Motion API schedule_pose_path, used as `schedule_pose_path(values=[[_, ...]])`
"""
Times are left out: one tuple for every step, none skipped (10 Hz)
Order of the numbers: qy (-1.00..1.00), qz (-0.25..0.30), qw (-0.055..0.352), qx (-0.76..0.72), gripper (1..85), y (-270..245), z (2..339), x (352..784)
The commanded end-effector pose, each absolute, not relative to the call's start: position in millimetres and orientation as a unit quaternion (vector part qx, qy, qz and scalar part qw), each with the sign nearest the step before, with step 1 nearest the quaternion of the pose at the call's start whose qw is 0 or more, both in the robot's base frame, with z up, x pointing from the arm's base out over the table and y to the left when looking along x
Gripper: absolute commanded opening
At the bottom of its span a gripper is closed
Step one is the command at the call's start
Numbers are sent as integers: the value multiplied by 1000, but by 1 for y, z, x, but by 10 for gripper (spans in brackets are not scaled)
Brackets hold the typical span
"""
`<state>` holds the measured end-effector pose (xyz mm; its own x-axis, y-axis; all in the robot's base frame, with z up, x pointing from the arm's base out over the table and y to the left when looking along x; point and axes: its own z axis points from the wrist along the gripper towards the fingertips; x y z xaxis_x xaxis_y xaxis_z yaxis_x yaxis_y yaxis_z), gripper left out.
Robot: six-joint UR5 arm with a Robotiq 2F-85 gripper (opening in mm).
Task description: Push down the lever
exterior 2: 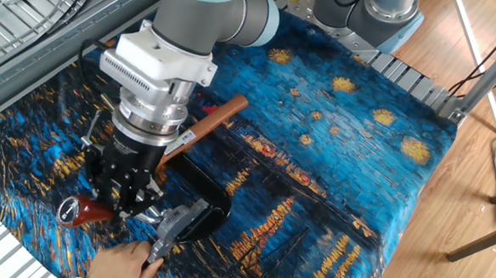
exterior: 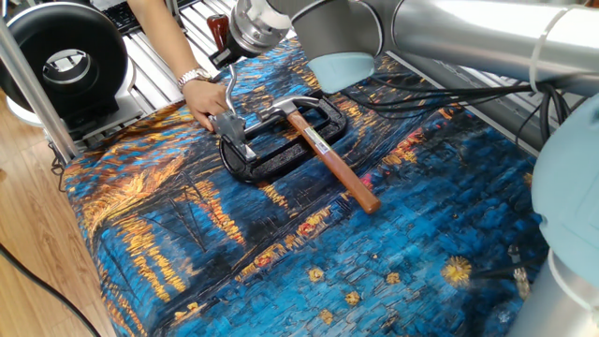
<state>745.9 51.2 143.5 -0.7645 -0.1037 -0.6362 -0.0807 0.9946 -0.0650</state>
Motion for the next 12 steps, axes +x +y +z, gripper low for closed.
schedule_pose_path(values=[[946,-26,324,-13,110,41,139,740],[948,-34,318,3,57,45,139,735],[949,-44,311,24,17,51,138,727],[952,-43,300,37,17,61,136,716],[958,-61,276,44,17,59,134,703],[965,-77,247,51,17,56,134,688],[968,-82,231,58,17,57,138,679],[968,-77,230,59,13,62,141,677],[967,-69,239,57,13,65,144,681],[965,-62,249,46,13,62,144,686],[964,-60,255,38,13,51,139,689],[963,-59,260,34,13,44,132,690]])
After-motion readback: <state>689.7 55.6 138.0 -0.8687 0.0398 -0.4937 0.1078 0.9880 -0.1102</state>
